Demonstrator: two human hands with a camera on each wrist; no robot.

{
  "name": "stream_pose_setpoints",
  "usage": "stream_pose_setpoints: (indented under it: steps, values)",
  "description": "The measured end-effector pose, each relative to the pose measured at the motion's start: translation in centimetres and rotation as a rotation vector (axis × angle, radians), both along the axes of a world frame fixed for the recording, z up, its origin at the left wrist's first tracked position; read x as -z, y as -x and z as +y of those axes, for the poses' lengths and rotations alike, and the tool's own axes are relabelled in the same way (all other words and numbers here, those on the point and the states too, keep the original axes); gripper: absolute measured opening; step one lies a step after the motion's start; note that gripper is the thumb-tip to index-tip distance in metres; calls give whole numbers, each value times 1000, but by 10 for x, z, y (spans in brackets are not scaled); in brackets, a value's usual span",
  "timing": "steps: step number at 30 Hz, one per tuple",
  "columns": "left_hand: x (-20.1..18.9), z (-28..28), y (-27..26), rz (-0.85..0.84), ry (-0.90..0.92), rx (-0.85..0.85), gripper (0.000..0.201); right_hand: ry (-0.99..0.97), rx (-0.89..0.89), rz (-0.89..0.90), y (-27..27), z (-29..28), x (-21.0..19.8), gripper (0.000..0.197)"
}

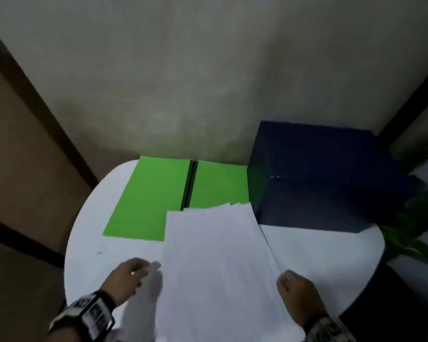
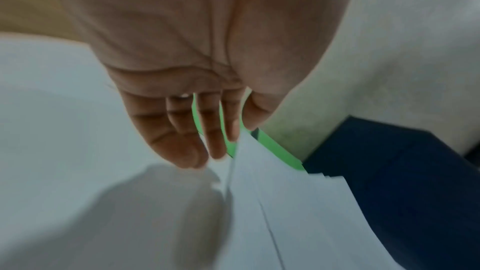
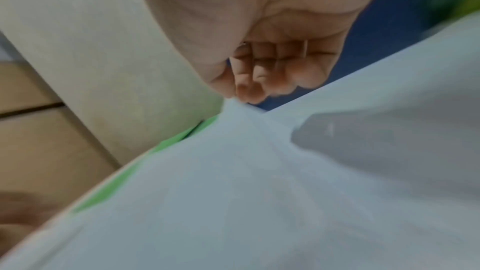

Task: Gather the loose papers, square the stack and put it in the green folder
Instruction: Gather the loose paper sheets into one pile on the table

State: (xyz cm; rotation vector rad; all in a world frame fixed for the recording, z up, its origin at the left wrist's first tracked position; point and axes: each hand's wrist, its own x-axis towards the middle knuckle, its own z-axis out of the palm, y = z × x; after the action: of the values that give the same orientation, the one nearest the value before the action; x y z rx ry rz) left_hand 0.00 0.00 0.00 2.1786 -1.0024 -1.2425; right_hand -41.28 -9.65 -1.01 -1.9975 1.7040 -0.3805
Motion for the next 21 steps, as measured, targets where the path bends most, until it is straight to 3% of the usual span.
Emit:
stream_pose_setpoints:
  steps: [2,5,7,9,12,15,16,19,21]
  values:
    - [13,-20,9,-76,9,28,27,-99,4,11,-35,-14,-2,13]
    - [20,-41,34,-125,-21,76,42,-347,26,84,-72,-27,9,47]
    - [23,-46,50,-156,-34,77,27,-378,24,144,-87,-23,13,62]
    - [24,-49,64,-149,-41,117,28,-396,49,128,-102,-22,16,69]
    - [32,-49,75,-154,-26,67,48,-470,176,-41,-118,-23,22,72]
    - [33,-48,76,-90,14,-112,62,-528,279,-224,-125,-24,25,66]
    - [35,-48,73,-91,21,-160,58,-535,291,-278,-127,-23,23,63]
    - [33,-50,65,-150,60,-221,22,-528,266,-385,-132,-20,13,51]
    - [27,-50,62,-155,121,-239,15,-522,251,-405,-130,-20,10,43]
